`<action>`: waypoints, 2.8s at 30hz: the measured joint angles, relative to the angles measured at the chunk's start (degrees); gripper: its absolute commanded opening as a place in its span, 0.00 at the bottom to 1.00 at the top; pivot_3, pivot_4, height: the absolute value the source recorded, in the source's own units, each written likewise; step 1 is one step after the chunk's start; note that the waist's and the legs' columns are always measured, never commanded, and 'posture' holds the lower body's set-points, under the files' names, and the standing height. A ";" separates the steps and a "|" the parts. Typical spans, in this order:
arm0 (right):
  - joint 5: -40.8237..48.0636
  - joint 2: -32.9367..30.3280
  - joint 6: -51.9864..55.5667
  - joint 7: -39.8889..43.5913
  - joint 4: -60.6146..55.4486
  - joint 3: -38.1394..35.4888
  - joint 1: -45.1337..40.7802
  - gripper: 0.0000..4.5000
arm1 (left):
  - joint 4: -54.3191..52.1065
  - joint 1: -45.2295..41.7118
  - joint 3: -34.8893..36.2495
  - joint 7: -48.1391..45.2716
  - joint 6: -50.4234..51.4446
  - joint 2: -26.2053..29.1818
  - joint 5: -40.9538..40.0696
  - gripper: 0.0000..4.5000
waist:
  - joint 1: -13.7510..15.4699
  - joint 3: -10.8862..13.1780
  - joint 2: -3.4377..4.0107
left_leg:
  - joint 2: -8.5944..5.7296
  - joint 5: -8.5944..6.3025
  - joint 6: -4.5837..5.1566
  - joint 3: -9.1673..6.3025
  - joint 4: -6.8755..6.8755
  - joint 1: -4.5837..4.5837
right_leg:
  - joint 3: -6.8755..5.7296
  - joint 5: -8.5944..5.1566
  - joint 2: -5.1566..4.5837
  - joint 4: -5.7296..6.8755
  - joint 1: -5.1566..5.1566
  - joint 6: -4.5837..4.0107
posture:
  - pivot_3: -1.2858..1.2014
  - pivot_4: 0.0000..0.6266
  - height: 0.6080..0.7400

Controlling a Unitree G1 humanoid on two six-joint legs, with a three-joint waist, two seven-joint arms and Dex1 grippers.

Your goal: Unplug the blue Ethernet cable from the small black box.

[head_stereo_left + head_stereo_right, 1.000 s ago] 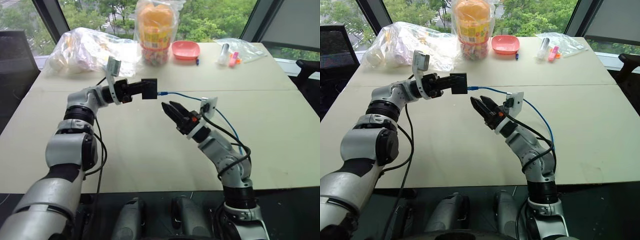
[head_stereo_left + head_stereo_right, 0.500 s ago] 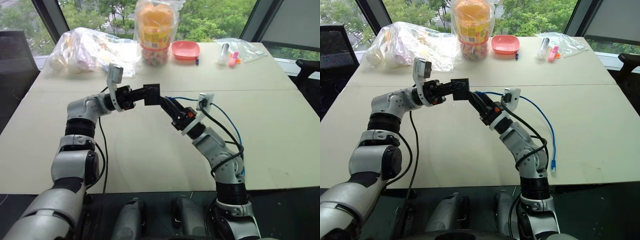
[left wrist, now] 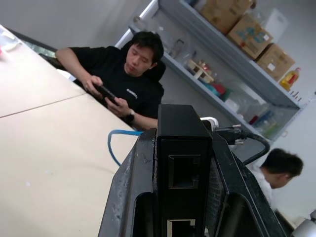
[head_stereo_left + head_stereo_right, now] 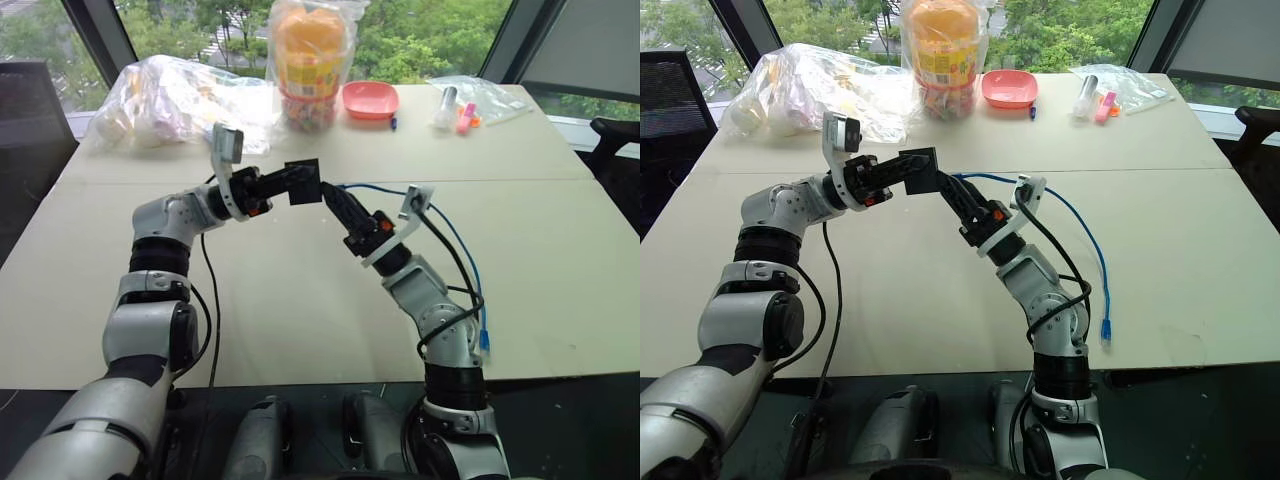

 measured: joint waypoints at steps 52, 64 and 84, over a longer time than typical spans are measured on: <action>-2.44 -5.95 -7.80 -5.25 8.17 -8.41 -2.15 0.01 | -8.43 10.48 0.16 2.04 4.61 13.44 -3.11 0.12 | 0.10 0.00 -0.02 | -0.09 -0.02 0.02 -0.01 -0.04 -0.05 | 0.02 -0.01 -0.19 -0.16 0.00 -0.04 | 0.52 0.24 1.00; -20.59 -21.38 -15.35 5.96 33.98 -1.99 -26.32 0.01 | -8.90 10.31 0.10 19.25 -14.36 4.06 3.36 0.12 | -0.04 0.01 0.00 | -0.03 0.00 -0.01 0.12 -0.07 0.01 | 0.02 0.01 -0.12 -0.06 -0.04 -0.02 | 0.52 0.24 1.00; -35.84 -24.62 -13.88 19.15 49.50 5.51 -23.90 0.99 | -19.13 18.08 -9.65 32.99 -36.32 -1.11 17.78 0.12 | 0.34 0.01 0.00 | -0.03 -0.03 0.03 0.08 -0.19 -0.04 | -0.01 0.03 -0.22 -0.08 -0.07 -0.02 | 0.52 0.24 1.00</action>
